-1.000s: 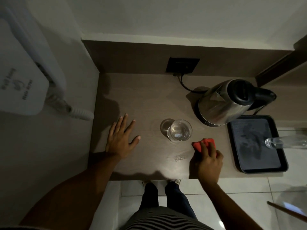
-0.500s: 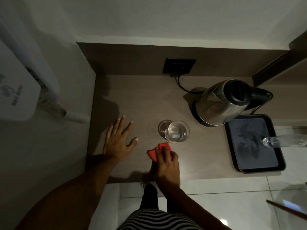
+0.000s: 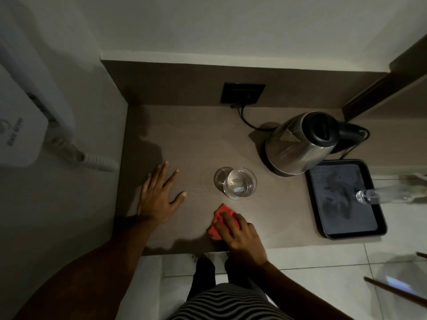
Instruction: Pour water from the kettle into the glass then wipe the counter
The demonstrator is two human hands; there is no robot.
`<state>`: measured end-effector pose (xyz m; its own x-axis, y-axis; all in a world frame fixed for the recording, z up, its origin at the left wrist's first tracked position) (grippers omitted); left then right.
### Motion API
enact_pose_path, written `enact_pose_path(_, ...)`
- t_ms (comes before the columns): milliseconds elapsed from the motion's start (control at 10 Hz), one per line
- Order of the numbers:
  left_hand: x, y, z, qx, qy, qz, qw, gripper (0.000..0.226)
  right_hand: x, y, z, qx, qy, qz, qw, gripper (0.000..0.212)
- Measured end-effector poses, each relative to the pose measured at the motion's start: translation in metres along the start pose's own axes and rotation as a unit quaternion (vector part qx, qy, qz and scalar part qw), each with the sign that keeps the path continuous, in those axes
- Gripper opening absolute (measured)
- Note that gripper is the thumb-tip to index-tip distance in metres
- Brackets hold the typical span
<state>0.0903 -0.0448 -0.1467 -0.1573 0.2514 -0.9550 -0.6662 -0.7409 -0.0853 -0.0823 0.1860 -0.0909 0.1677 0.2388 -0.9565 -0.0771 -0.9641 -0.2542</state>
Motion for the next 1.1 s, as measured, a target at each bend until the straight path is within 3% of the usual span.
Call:
enact_pose_path(100,-0.001,0.0,0.0,-0.005,0.001,-0.004,1.0,0.077,-0.005,-0.019,0.038,0.021,-0.036,0.011,0.999,0.055)
enact_pose_path(300,0.0,0.0,-0.001,-0.004,0.002,-0.009,1.0,0.076,-0.034,-0.018,0.123,0.152,-0.018,-0.077,0.985,0.069)
enact_pose_path(400,0.0,0.0,0.001,-0.001,-0.004,-0.007,1.0,0.075,-0.045,-0.024,0.15,0.207,0.045,-0.046,0.976,0.083)
enact_pose_path(500,0.001,0.0,0.002,0.002,0.02,-0.01,1.0,0.075,-0.053,-0.04,0.184,0.3,0.102,0.044,0.947,0.088)
enact_pose_path(600,-0.003,0.001,0.005,0.001,0.04,-0.014,0.999,0.075,-0.054,-0.063,0.218,0.385,0.114,0.075,0.913,0.078)
enact_pose_path(700,-0.002,0.0,0.007,-0.002,0.048,-0.019,0.999,0.076,-0.036,-0.086,0.231,0.426,0.119,0.057,0.895,0.063)
enact_pose_path(1000,-0.005,0.002,0.009,-0.009,0.051,-0.032,0.998,0.076,-0.007,-0.089,0.24,0.453,0.147,-0.009,0.879,0.088)
enact_pose_path(1100,-0.007,0.003,0.011,-0.013,0.044,-0.075,0.996,0.078,-0.014,-0.088,0.239,0.454,0.155,-0.033,0.877,0.091)
Point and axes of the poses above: each hand's wrist, its own y-axis towards the middle knuckle, its own x-axis out of the palm, z = x × y, the point moved 1 cm from there along y, towards the middle knuckle, and after that the axes turned 2 degrees about x, right-handed, at the moved point
